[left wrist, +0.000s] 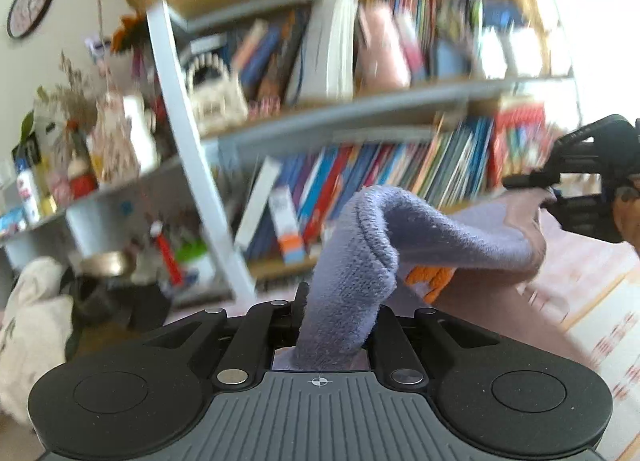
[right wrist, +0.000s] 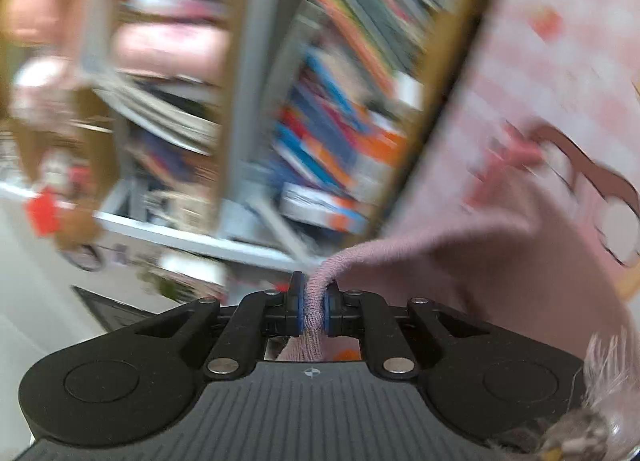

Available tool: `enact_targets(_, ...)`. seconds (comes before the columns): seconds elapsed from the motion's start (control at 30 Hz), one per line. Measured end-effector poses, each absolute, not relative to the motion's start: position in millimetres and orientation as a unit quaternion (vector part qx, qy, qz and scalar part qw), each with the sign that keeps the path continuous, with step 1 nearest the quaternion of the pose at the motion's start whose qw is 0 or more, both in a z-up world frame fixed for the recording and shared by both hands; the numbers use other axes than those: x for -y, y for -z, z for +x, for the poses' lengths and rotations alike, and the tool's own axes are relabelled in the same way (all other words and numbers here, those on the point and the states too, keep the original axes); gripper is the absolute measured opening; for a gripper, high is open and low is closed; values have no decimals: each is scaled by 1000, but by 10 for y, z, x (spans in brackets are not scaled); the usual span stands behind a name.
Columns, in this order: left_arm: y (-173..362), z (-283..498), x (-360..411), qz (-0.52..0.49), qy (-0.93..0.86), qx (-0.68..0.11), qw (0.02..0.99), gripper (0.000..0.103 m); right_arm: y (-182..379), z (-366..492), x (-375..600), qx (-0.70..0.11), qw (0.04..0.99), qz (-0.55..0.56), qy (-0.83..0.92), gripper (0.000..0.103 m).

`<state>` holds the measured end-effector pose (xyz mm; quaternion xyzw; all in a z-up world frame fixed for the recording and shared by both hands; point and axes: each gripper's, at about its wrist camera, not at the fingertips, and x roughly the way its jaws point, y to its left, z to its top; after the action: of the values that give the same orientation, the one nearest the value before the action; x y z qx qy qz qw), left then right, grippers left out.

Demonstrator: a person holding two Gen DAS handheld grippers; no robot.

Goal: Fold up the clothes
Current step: 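Lift and shake the sweater with both tools to unfold it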

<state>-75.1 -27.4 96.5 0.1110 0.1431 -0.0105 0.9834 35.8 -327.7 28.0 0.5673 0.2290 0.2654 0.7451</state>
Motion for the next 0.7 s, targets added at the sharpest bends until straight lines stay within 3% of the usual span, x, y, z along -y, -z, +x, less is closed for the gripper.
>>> enact_targets(0.2,-1581,-1224,43,74,95,7,993,10,-1300,-173,3386,-65,782,535,-312,8)
enact_targets(0.37,-1995,-1592,-192,42,169,133,976,10,-2307,-986,3405,84,822,433,-360,8)
enact_targets(0.47,-2158,-1649,-290,2,196,169,966,10,-2717,-1313,3359,132,842,368,-371,8)
enact_targets(0.57,-2177,-1500,-343,-40,213,131,967,10,-2938,-1413,3311,119,875,320,-343,8)
enact_targets(0.7,-1734,-782,-374,-91,218,-19,971,12,-2672,-879,3306,-4,904,331,-270,8)
